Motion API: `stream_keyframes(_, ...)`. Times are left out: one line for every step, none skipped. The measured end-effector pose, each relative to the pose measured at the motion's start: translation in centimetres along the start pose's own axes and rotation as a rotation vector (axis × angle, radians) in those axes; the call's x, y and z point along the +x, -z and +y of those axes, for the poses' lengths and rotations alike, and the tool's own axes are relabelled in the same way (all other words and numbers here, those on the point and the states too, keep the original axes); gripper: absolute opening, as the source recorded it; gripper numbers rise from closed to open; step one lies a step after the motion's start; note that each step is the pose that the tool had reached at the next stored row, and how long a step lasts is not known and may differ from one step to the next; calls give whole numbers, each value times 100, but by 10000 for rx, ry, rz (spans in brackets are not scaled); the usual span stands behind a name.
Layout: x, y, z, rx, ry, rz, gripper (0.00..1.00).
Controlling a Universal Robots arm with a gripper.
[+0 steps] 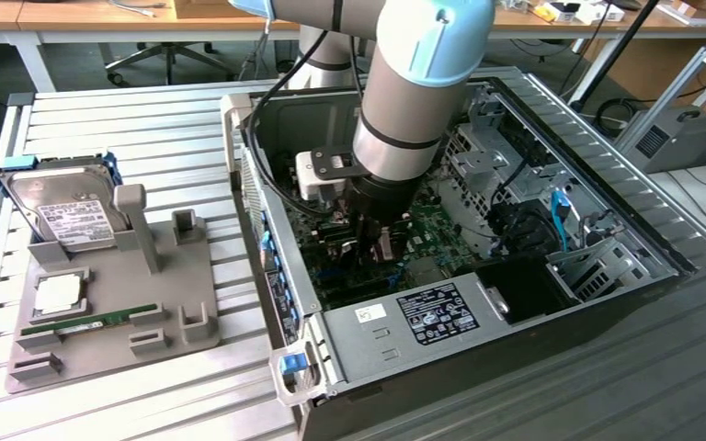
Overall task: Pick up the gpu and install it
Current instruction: 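Insert the gpu into the slot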
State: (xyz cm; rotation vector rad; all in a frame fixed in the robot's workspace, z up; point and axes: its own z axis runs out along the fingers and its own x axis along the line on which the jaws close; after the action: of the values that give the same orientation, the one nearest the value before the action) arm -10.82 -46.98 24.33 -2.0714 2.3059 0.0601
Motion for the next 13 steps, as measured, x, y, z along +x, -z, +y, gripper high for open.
stream_keyframes(0, 1, 0, 0, 0, 0, 43)
stream_keyframes(0, 9, 0, -2, 0, 4, 43)
stream_keyframes(-1, 17, 0, -1, 0, 1, 43)
stream_keyframes(-2, 27, 0, 0, 0, 1, 43)
stream_keyframes(-3, 41, 0, 0, 0, 0, 43)
stream_keyframes(-4, 60, 0, 0, 0, 0, 43)
stream_keyframes(-5, 80, 0, 0, 0, 0, 43)
stream_keyframes(-8, 103, 0, 0, 1, 0, 43)
stream_keyframes(-11, 128, 0, 0, 1, 0, 43)
stream_keyframes(-15, 158, 0, 1, 1, -2, 43)
stream_keyframes(-36, 334, 2, 0, 0, 0, 43)
stream_keyframes(-59, 530, 4, 0, 0, -1, 43)
stream_keyframes(-70, 641, 4, 0, 0, 1, 43)
